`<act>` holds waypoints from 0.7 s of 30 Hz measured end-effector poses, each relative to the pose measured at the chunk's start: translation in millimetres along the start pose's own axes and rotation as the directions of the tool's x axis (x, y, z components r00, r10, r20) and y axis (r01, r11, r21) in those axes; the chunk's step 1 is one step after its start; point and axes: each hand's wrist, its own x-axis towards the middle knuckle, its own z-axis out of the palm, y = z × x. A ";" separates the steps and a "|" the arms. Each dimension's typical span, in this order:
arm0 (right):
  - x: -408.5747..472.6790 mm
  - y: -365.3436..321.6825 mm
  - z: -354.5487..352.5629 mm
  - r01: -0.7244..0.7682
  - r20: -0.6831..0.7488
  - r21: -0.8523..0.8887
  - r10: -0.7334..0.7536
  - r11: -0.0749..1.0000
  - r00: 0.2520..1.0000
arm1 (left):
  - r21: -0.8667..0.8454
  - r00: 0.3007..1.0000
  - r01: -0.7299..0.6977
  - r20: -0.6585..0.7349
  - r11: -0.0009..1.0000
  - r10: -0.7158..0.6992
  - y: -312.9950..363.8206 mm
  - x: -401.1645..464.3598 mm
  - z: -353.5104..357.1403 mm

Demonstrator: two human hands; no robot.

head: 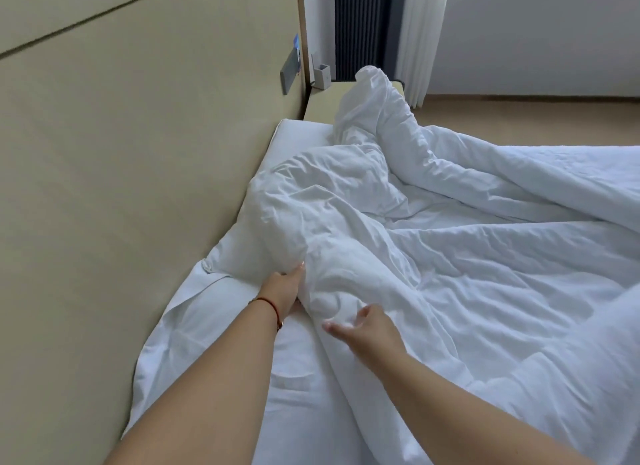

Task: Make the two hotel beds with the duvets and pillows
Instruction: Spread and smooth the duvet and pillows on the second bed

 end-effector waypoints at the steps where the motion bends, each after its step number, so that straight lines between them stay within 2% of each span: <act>1: 1.2 1.2 6.7 0.018 -0.018 -0.110 -0.021 0.994 1.000 | -0.034 1.000 0.006 0.020 0.999 -0.005 5.2 -9.6 5.2; 3: 6.1 3.4 9.1 0.049 -0.039 -0.197 -0.057 0.979 0.998 | -0.088 1.000 -0.014 0.017 0.996 0.015 22.1 -37.7 15.2; 7: 10.4 -7.6 -21.9 0.144 -0.008 -0.182 -0.148 0.973 0.989 | -0.143 0.999 -0.013 0.048 0.990 0.020 27.6 -39.6 19.5; 11: 6.7 -41.8 -75.7 0.274 0.033 -0.347 -0.281 0.897 0.959 | 0.012 0.997 -0.068 -0.021 0.998 0.069 37.6 -46.2 29.3; 13: 8.0 -62.8 -106.4 0.315 0.032 -0.404 -0.331 0.859 0.943 | -0.044 0.996 -0.084 -0.035 0.996 0.083 51.8 -52.1 30.0; 15: 22.5 -91.0 -133.6 0.318 -0.018 -0.367 -0.348 0.874 0.937 | -0.135 0.994 -0.105 -0.023 0.985 0.103 79.1 -54.2 26.6; 18: 79.7 -127.9 -159.5 0.277 -0.190 -0.240 -0.325 0.931 0.927 | -0.307 0.988 -0.142 0.007 0.941 0.152 122.0 -49.5 17.5; 21: 121.4 -141.0 -166.3 0.229 -0.223 -0.193 -0.270 0.954 0.937 | -0.216 0.968 -0.232 -0.151 0.948 0.203 123.0 -20.8 10.3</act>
